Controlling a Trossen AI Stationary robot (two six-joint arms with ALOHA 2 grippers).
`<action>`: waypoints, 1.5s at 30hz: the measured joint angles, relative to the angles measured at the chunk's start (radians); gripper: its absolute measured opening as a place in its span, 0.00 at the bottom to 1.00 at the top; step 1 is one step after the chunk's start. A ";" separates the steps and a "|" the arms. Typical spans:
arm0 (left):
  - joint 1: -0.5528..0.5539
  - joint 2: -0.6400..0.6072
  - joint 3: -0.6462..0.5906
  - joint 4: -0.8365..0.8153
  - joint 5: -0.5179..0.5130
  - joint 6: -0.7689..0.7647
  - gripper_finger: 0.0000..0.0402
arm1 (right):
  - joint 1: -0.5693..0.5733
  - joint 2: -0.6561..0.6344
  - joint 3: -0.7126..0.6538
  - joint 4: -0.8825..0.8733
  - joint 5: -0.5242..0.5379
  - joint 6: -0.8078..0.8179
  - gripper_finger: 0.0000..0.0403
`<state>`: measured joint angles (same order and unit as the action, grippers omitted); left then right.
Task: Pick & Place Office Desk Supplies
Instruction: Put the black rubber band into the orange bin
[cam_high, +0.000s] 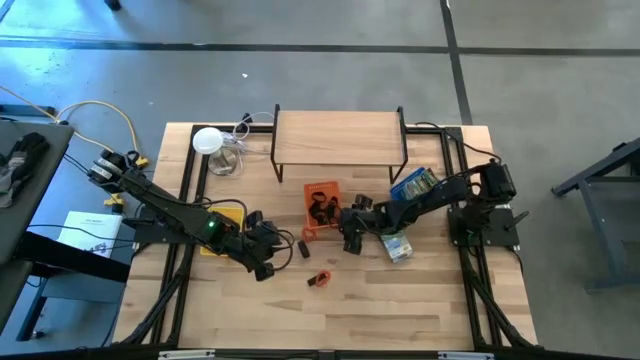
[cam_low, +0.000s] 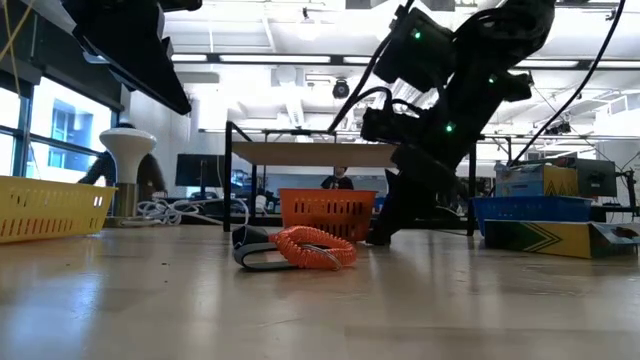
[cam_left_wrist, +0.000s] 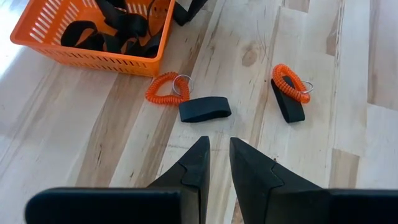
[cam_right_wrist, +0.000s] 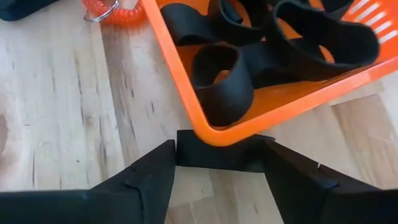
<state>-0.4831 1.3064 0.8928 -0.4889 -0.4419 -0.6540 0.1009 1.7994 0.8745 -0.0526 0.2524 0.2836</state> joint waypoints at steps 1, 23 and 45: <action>0.000 0.000 0.000 0.000 0.000 0.000 0.15 | 0.000 0.004 0.000 0.002 -0.005 0.000 0.54; -0.037 0.052 0.000 -0.002 -0.001 0.003 0.15 | 0.178 -0.082 0.067 -0.112 -0.042 0.053 0.02; -0.037 0.185 -0.001 0.058 -0.052 0.013 0.15 | -0.016 -0.096 0.170 -0.031 0.038 -0.069 0.02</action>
<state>-0.5201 1.4914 0.8921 -0.4305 -0.4938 -0.6415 0.0854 1.7030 1.0443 -0.0840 0.2902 0.2146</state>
